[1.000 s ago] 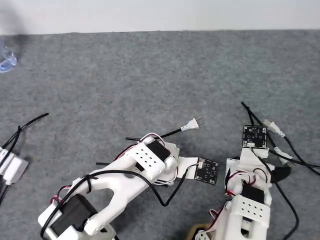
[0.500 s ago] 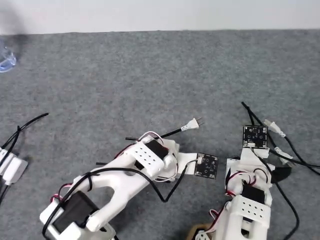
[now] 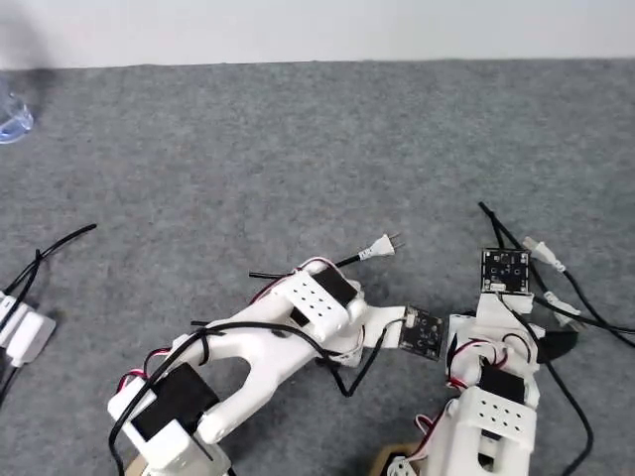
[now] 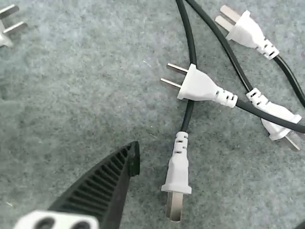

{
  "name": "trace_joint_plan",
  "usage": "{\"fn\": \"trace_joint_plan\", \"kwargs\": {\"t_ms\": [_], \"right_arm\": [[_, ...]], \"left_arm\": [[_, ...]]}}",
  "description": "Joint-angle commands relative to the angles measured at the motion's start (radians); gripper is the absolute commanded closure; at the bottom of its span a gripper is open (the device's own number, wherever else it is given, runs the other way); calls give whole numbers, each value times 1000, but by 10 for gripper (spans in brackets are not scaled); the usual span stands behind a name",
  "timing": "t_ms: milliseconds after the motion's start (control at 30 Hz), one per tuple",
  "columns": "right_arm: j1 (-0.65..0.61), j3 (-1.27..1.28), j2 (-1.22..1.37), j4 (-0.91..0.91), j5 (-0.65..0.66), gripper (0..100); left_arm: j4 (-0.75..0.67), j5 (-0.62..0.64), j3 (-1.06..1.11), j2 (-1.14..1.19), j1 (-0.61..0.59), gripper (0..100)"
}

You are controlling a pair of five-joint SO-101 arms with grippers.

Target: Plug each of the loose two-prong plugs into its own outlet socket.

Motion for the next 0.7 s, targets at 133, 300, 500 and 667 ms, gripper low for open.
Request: {"fn": "trace_joint_plan", "kwargs": {"t_ms": [133, 300, 500, 667], "right_arm": [[4, -41, -15, -19, -3, 475], [4, -41, -15, -19, -3, 475], [2, -41, -15, -19, -3, 475], [2, -41, -15, -19, -3, 475]], "left_arm": [[41, -17, 15, 20, 15, 909], [91, -17, 16, 5, 15, 986], [110, -15, 93, -229, -81, 985], [17, -14, 282, -450, -172, 982]]}}
